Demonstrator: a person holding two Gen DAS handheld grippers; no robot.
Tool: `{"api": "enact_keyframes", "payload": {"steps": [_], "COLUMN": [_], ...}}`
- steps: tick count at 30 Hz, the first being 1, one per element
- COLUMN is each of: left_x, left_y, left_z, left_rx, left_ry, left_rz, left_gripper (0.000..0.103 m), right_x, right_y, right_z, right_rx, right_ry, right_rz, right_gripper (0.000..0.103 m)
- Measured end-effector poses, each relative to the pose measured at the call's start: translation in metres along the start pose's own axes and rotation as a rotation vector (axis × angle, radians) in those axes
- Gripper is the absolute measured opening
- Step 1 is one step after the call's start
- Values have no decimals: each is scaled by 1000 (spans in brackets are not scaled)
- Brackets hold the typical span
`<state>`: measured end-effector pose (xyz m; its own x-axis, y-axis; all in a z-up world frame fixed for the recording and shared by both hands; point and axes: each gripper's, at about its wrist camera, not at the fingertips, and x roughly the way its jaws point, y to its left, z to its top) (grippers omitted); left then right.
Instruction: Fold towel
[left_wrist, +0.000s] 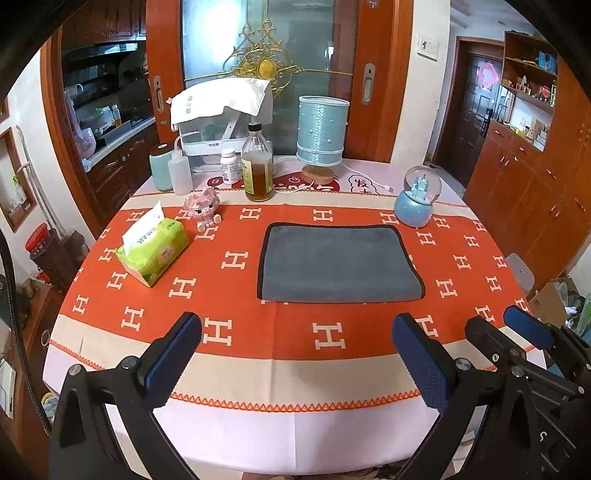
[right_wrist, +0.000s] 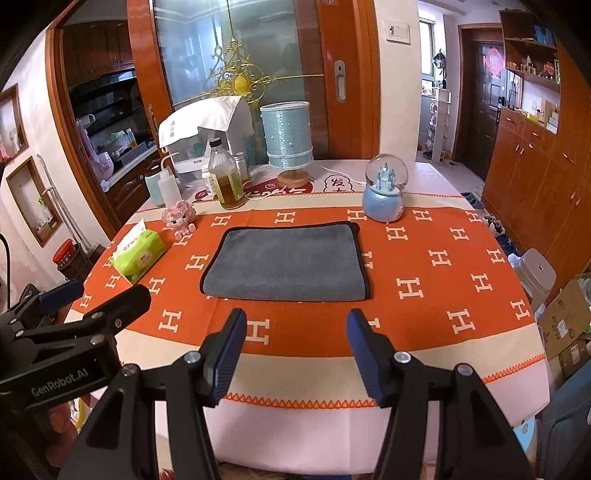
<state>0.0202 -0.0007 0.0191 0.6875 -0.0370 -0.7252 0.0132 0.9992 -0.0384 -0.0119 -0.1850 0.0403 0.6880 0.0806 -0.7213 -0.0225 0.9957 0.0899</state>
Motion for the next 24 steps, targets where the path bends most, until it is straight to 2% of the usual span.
{"api": "enact_keyframes", "payload": {"steps": [24], "left_x": [5], "left_y": [4], "left_z": [-2], "left_rx": [11], "left_ry": [18], "left_rz": [34], "left_gripper": [102], "right_x": [-4], "right_y": [1], "right_z": [0], "right_rx": [0], "right_ry": [-22], "right_rz": [3], "right_gripper": [57]}}
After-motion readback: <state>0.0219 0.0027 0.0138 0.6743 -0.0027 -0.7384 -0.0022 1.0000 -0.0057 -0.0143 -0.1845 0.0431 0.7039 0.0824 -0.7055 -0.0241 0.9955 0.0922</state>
